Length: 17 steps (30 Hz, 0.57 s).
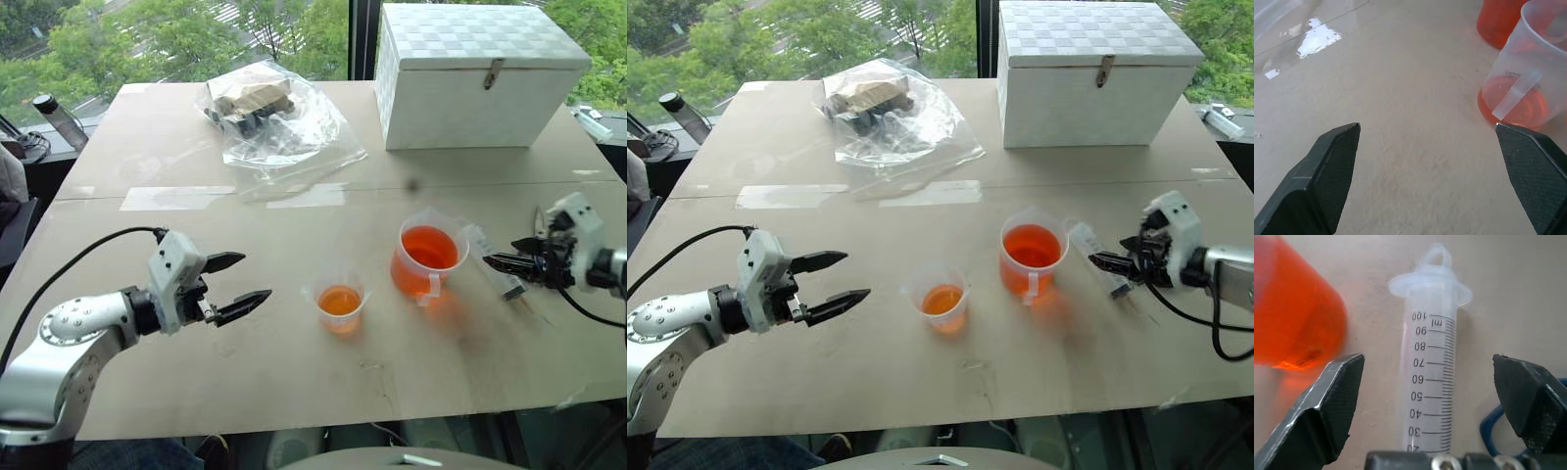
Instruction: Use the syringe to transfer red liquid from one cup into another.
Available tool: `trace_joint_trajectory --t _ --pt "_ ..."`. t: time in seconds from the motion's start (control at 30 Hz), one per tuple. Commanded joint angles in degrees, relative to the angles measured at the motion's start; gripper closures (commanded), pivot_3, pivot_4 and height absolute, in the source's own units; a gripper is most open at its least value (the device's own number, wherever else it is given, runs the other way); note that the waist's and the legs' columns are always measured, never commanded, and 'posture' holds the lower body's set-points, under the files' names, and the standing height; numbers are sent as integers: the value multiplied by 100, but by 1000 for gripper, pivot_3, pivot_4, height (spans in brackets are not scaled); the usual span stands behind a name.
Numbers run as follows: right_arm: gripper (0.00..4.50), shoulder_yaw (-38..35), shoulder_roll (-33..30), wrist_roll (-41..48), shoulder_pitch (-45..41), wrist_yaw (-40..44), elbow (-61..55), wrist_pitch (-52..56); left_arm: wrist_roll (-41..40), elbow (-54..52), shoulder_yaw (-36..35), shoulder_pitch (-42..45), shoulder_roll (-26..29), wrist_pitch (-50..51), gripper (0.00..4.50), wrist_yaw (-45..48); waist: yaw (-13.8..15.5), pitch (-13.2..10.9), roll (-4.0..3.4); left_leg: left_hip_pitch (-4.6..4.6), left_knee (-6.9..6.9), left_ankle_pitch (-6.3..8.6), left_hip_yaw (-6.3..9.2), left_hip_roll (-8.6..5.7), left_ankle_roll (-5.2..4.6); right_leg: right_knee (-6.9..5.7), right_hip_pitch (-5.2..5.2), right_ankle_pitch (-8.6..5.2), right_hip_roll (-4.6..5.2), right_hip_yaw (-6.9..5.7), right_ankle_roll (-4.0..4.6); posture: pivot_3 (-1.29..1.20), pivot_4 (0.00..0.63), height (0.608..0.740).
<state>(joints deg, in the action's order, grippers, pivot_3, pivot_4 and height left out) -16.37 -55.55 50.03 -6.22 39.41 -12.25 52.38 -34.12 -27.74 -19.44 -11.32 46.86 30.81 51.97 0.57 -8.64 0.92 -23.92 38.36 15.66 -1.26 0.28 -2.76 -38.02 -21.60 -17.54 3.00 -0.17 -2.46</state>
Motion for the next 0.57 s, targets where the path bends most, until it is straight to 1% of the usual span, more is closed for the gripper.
trace_joint_trajectory --t 0.03,0.1,0.17,0.23,0.3,0.33,0.43,0.57 --pt "48 -1113 472 -182 1256 893 -614 -1192 236 -400 -18 -539 -258 -480 0 -49 24 2 -11 -2 -2 0 -2 0 0 4 0 0 0 1 -1 0 150 740" --pt "48 -1280 669 -572 2002 1329 -807 -1855 390 -464 10 -832 -452 -730 0 -101 29 6 -15 0 0 1 -4 0 -1 4 3 1 0 2 -1 0 150 740" --pt "48 -1338 1054 -808 2737 1747 -978 -2542 666 -453 88 -1223 -660 -1151 0 -103 22 9 -16 18 0 13 -3 0 -23 0 17 1 1 2 -1 0 150 740" --pt "48 -1262 1527 -1245 3269 1962 -765 -3415 969 -312 180 -1635 -831 -1623 0 -39 13 17 -16 42 0 15 2 0 -27 -4 37 1 0 0 2 0 150 740" --pt "48 -1183 1771 -1646 3406 2036 -354 -4051 1240 -121 274 -1960 -1002 -2143 0 7 -13 15 -29 102 -6 18 2 1 -27 1 97 -1 1 2 7 0 150 740" --pt "48 -1154 1833 -1862 3403 2089 -87 -4413 1342 -38 308 -2077 -1068 -2361 0 25 -31 18 -32 118 -10 21 -4 1 -29 4 106 -4 7 9 12 0 150 740" --pt "48 -1099 1938 -2195 3364 2412 650 -5258 1494 238 349 -2281 -1259 -2812 0 11 -56 28 -35 122 -6 21 -11 1 -30 9 104 -11 11 18 34 0 150 740" --pt "48 -1129 2103 -2093 3126 2546 1146 -5674 1517 383 339 -2278 -1358 -3081 0 -30 -56 33 -38 125 -7 20 -9 1 -30 7 103 -11 11 16 36 0 150 740"
